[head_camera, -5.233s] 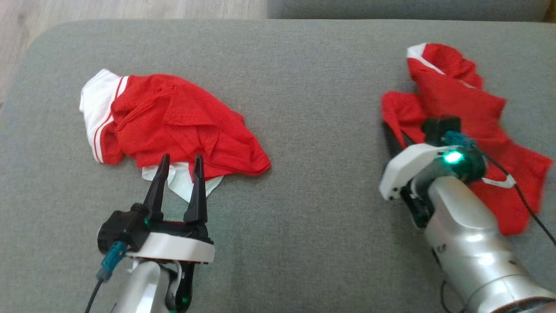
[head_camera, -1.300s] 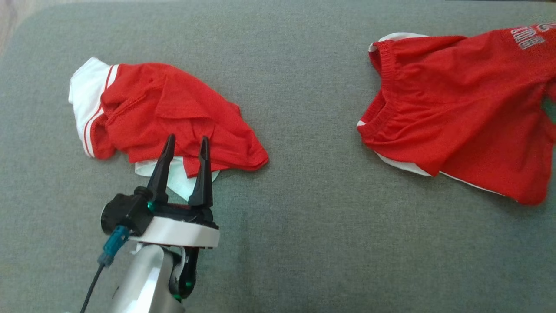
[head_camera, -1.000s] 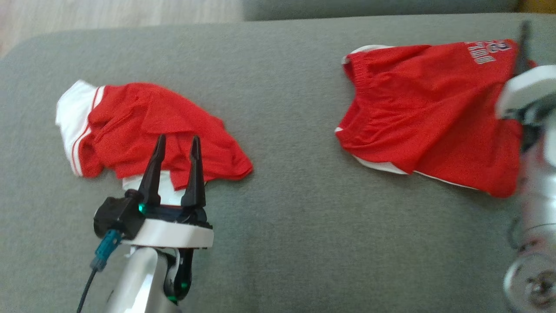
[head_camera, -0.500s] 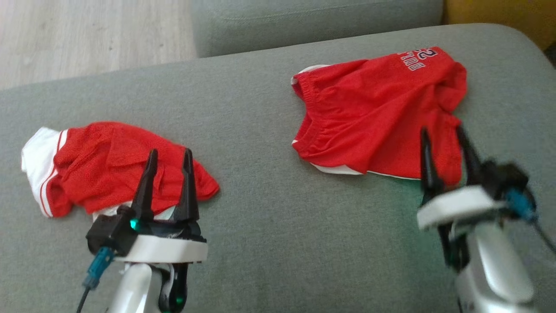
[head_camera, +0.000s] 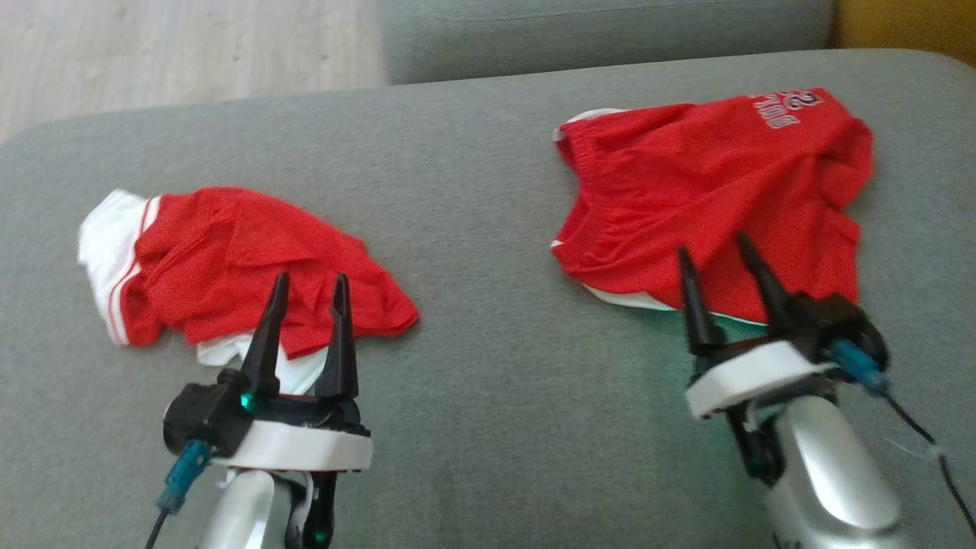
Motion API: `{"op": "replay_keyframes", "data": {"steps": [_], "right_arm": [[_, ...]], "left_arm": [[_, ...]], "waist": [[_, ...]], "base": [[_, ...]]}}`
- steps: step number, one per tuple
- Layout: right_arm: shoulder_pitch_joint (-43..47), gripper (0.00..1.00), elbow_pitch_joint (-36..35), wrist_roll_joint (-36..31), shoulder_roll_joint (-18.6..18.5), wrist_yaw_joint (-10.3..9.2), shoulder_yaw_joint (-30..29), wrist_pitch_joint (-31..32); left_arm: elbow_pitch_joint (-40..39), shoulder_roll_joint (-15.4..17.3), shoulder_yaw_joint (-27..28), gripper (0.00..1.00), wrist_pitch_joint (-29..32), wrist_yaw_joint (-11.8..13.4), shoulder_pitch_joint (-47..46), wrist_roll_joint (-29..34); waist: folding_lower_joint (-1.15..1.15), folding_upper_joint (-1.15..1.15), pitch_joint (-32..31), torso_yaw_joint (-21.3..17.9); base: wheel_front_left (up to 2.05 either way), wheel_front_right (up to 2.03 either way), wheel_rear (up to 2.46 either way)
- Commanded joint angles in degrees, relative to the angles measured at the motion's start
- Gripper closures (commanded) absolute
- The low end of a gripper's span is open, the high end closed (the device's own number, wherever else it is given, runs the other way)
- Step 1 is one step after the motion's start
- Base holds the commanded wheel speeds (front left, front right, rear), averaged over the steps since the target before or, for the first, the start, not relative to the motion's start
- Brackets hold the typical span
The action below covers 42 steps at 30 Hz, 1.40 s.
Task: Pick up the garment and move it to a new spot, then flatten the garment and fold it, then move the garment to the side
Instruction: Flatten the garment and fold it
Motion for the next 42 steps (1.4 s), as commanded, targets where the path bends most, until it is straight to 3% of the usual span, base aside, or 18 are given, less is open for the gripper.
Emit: {"op": "replay_keyframes", "data": {"steps": [1, 9, 16, 21, 23, 30, 41, 42], "right_arm": [[-3.3, 0.0, -0.5, -0.3, 0.0, -0.04, 3.1, 0.3], [-8.5, 0.0, 9.2, -1.4, 0.0, -0.04, 9.6, 6.3], [-14.5, 0.0, 21.1, -5.3, 0.0, -0.04, 6.7, 5.7], [-17.9, 0.02, 26.1, -3.0, 0.0, -0.04, 5.9, 3.4], [-19.0, 1.0, 27.4, -0.2, 0.0, -0.04, 6.9, 2.6], [-20.6, 1.0, 27.3, 9.5, 0.0, -0.04, 16.3, 0.5], [-18.8, 1.0, 19.5, 27.8, -0.2, -0.04, 36.7, 1.9], [-19.0, 0.96, 19.7, 28.5, -0.5, -0.04, 37.8, 2.1]], "left_arm": [[-1.3, 0.2, 1.2, 0.0, -0.5, -0.1, -2.0, 0.2], [-0.7, 0.2, -0.1, 0.0, -0.5, -0.1, -2.9, -0.3], [-0.4, 0.2, -0.7, 0.0, -0.5, 0.2, -3.7, -0.8], [-0.5, 0.2, -1.0, 0.0, -0.5, 0.3, -4.1, -1.0], [-0.4, 0.2, -1.2, 0.0, -0.5, 0.4, -4.3, -1.1], [0.1, 0.2, -1.5, 0.0, -0.5, 0.6, -4.8, -1.3], [0.0, 0.2, -0.4, 0.0, -0.5, 0.8, -3.5, -0.9], [0.0, 0.2, -0.3, 0.0, -0.5, 0.8, -3.4, -0.8]], "waist": [[0.0, 0.0, 0.9, 2.0], [0.0, 0.0, 2.6, 6.5], [0.0, 0.0, 3.9, 9.6], [0.0, 0.0, 4.8, 10.2], [0.0, 0.0, 5.1, 10.3], [0.0, 0.0, 4.9, 9.8], [0.0, 0.0, 2.5, 7.2], [0.0, 0.0, 2.3, 6.9]], "base": [[0.0, 0.0, 0.0], [0.0, 0.0, 0.0], [0.0, 0.0, 0.0], [0.0, 0.0, 0.0], [0.0, 0.0, 0.0], [0.0, 0.0, 0.0], [0.0, 0.0, 0.0], [0.0, 0.0, 0.0]]}}
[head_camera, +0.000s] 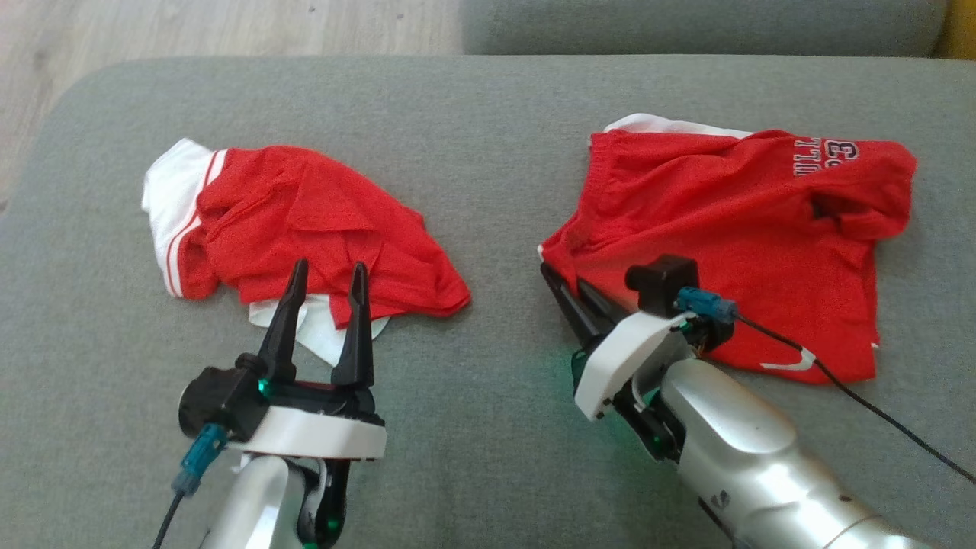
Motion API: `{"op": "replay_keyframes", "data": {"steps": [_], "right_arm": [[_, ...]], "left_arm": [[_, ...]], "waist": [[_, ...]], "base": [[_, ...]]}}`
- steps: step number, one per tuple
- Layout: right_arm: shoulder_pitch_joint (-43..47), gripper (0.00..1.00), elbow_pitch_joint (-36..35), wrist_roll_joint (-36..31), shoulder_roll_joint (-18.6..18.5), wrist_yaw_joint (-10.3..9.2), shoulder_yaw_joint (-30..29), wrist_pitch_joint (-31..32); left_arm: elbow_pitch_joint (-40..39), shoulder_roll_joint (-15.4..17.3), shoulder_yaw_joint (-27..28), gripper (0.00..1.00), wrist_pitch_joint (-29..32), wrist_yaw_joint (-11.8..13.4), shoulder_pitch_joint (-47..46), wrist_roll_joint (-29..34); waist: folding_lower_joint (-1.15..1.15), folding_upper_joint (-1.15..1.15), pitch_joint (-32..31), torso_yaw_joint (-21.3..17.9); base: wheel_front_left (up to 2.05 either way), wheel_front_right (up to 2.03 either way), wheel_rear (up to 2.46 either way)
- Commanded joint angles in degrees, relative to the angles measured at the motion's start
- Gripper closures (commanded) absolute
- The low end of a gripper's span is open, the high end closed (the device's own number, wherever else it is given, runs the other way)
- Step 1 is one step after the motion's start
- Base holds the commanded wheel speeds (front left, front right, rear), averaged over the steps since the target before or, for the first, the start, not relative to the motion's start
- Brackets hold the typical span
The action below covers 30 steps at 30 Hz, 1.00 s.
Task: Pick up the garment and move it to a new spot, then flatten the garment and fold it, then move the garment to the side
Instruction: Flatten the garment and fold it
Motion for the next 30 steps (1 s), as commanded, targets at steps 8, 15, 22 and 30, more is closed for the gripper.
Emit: {"op": "replay_keyframes", "data": {"steps": [8, 15, 22, 30], "right_arm": [[-2.6, 0.0, -0.8, 3.4, -0.7, -0.04, 2.4, -1.9], [-1.7, 0.0, -2.3, 1.5, -4.6, -0.04, -4.1, -2.8], [4.0, 0.0, -6.5, -7.6, -7.7, -0.04, -20.4, -2.8], [13.4, 0.0, -15.8, -19.3, -2.6, -0.04, -35.8, -2.9]], "left_arm": [[-2.2, 0.2, 3.2, 0.0, -0.5, 0.5, -0.2, 0.3], [-2.9, 0.2, 4.4, 0.0, -0.5, 0.5, 0.5, 0.4], [-3.8, 0.2, 5.4, 0.0, -0.5, 0.5, 0.8, 0.6], [-3.9, 0.2, 4.9, 0.0, -0.5, 0.1, 0.2, 0.9]], "waist": [[0.0, 0.0, -1.1, -3.3], [0.0, 0.0, -2.2, -7.3], [0.0, 0.0, -2.4, -11.0], [0.0, 0.0, -1.2, -12.3]], "base": [[0.0, 0.0, 0.0], [0.0, 0.0, 0.0], [0.0, 0.0, 0.0], [0.0, 0.0, 0.0]]}}
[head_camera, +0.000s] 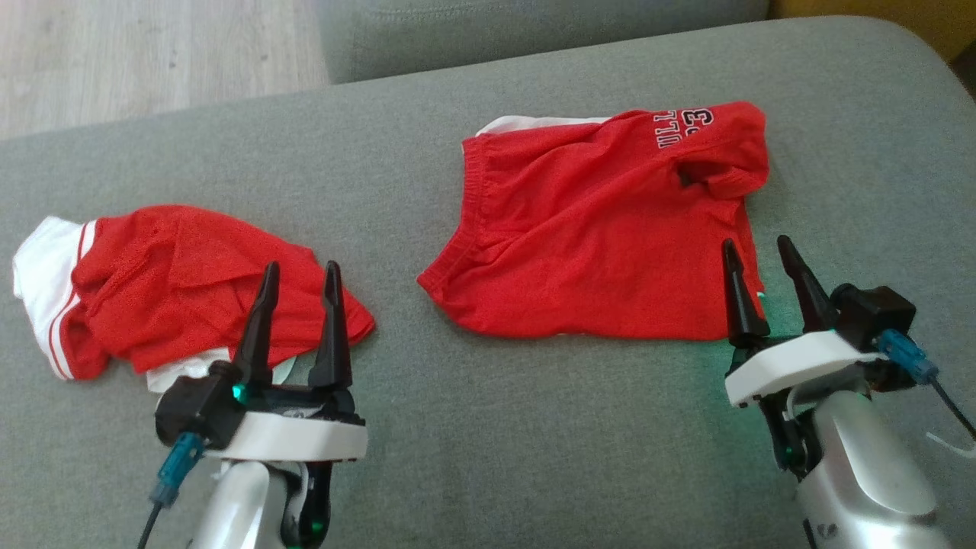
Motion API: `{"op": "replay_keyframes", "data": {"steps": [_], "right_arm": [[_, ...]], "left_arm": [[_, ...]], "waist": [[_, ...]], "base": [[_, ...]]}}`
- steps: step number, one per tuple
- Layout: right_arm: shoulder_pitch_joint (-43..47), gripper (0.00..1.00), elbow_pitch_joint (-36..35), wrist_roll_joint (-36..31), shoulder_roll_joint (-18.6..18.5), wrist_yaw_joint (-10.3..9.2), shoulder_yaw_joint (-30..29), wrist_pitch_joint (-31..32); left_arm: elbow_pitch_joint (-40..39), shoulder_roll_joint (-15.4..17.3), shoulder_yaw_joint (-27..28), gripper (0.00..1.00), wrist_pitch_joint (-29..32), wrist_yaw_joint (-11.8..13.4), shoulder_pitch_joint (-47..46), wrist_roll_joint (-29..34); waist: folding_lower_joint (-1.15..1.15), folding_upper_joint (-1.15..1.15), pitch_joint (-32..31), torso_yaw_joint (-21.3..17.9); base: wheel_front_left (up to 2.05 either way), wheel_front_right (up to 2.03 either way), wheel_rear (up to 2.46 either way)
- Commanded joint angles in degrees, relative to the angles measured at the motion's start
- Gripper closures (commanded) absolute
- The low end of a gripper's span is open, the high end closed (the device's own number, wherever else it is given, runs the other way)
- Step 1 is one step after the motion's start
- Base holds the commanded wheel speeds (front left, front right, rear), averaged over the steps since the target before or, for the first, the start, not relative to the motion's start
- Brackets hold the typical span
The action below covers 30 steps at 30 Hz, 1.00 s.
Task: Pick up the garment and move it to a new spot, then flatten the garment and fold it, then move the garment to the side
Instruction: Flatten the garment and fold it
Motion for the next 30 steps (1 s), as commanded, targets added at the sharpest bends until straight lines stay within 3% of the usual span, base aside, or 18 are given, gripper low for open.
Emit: {"op": "replay_keyframes", "data": {"steps": [1, 9, 16, 24, 25, 26, 27, 30], "right_arm": [[-1.0, 0.0, -3.4, -2.2, 1.1, -0.04, -0.7, -0.8], [-4.9, 0.0, -2.2, -10.5, 3.0, -0.04, -4.7, 3.2], [-13.4, 0.0, 6.2, -12.1, 2.7, -0.04, -6.5, 9.3], [-20.1, 0.0, 15.5, -13.9, 0.9, -0.04, -9.1, 11.5], [-21.0, 0.15, 16.5, -14.2, 0.6, -0.04, -9.2, 11.5], [-21.9, 0.71, 17.3, -14.3, 0.3, -0.04, -9.5, 11.3], [-22.8, 1.0, 18.1, -14.4, 0.1, -0.04, -9.8, 11.1], [-25.5, 1.0, 20.1, -14.9, -1.1, -0.04, -10.4, 10.8]], "left_arm": [[-1.9, 0.2, 1.4, 0.0, -0.5, -0.2, -1.6, 0.7], [-1.0, 0.2, 0.1, 0.0, -0.5, -0.8, -3.3, 1.1], [0.0, 0.2, -1.5, 0.0, -0.5, -1.2, -4.7, 1.0], [0.2, 0.2, -2.6, 0.0, -0.5, -1.3, -5.4, 0.5], [0.2, 0.2, -2.8, 0.0, -0.5, -1.4, -5.5, 0.4], [0.2, 0.2, -2.9, 0.0, -0.5, -1.4, -5.7, 0.3], [0.2, 0.2, -3.0, 0.0, -0.5, -1.4, -5.9, 0.2], [0.2, 0.2, -3.2, 0.0, -0.5, -1.4, -6.5, -0.1]], "waist": [[0.0, 0.0, 0.7, 0.3], [0.0, 0.0, 4.5, 3.5], [0.0, 0.0, 6.9, 7.5], [0.0, 0.0, 8.4, 10.3], [0.0, 0.0, 8.7, 10.6], [0.0, 0.0, 9.0, 10.9], [0.0, 0.0, 9.3, 11.1], [0.0, 0.0, 10.3, 11.8]], "base": [[0.0, 0.0, 0.0], [0.0, 0.0, 0.0], [0.0, 0.0, 0.0], [0.0, 0.0, 0.0], [0.0, 0.0, 0.0], [0.0, 0.0, 0.0], [0.0, 0.0, 0.0], [0.0, 0.0, 0.0]]}}
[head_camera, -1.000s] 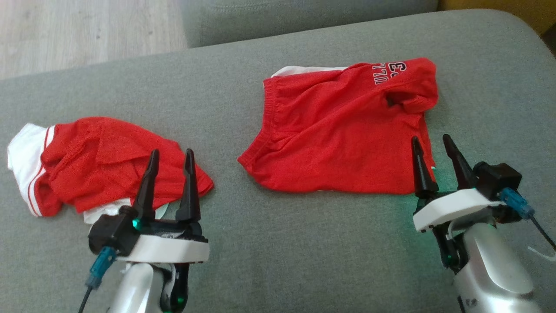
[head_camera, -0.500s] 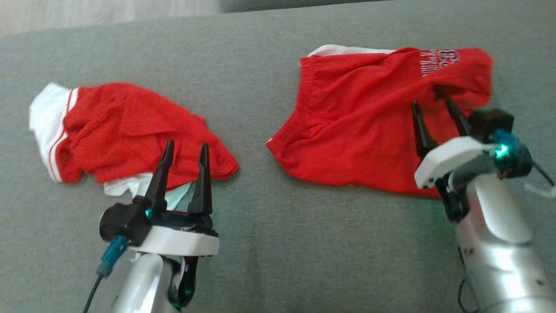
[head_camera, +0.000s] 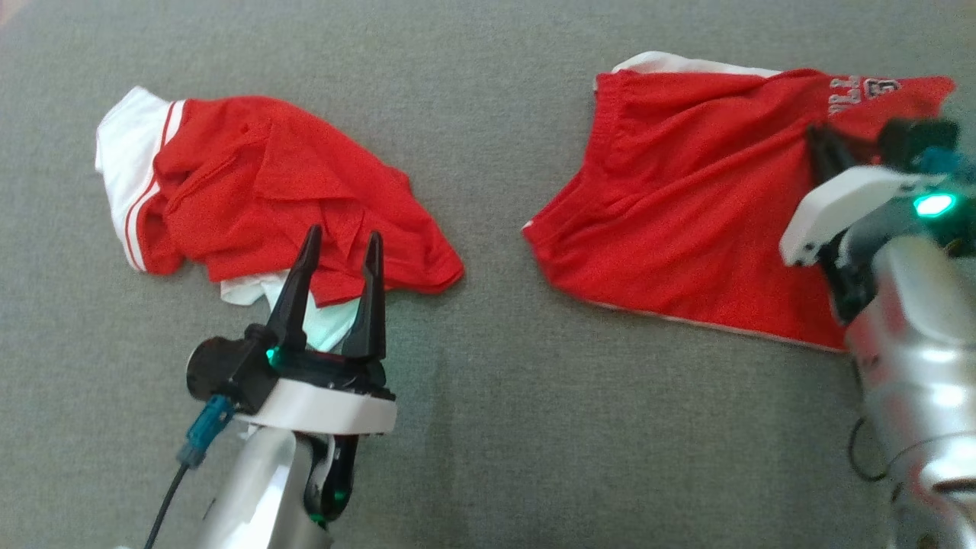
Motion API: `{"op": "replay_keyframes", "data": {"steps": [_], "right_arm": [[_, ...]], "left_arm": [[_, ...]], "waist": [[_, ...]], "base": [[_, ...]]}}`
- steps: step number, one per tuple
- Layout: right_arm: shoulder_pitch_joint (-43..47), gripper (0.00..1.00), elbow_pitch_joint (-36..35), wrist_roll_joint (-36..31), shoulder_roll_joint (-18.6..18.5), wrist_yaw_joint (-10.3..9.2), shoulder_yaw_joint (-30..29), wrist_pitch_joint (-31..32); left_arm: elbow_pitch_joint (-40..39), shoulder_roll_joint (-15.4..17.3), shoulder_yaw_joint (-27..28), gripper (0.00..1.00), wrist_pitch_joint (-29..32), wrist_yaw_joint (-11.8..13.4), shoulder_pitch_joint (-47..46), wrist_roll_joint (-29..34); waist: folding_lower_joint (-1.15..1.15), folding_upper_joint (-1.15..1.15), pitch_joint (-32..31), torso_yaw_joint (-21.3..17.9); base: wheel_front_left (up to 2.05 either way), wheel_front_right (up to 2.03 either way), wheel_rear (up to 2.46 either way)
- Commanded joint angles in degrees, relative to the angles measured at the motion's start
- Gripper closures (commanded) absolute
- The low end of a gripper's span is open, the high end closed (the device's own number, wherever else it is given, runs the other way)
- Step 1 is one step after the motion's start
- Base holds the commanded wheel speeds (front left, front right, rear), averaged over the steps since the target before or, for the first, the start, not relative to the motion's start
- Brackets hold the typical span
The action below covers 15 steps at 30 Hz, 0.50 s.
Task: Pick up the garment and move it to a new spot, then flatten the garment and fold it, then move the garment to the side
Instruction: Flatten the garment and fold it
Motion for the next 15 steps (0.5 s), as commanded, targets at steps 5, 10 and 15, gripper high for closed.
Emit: {"op": "replay_keyframes", "data": {"steps": [5, 10, 15], "right_arm": [[-7.6, 1.0, 1.9, -2.6, -3.6, -0.04, 0.0, -0.2], [-12.4, 1.0, 5.0, -5.5, -6.5, -0.04, 0.1, 0.6], [-15.7, 0.0, 9.0, -8.5, -8.3, -0.04, -0.5, 1.9]], "left_arm": [[-1.6, 0.2, 0.4, 0.0, -0.5, -0.2, -3.3, -0.9], [-1.5, 0.2, -0.5, 0.0, -0.5, -0.1, -4.3, -1.5], [-1.5, 0.2, -0.7, 0.0, -0.5, 0.2, -4.9, -1.8]], "waist": [[-0.01, 0.0, 2.5, 2.0], [-0.01, 0.0, 3.8, 3.4], [-0.01, 0.0, 4.2, 3.8]], "base": [[0.0, 0.0, 0.0], [0.0, 0.0, 0.0], [0.0, 0.0, 0.0]]}}
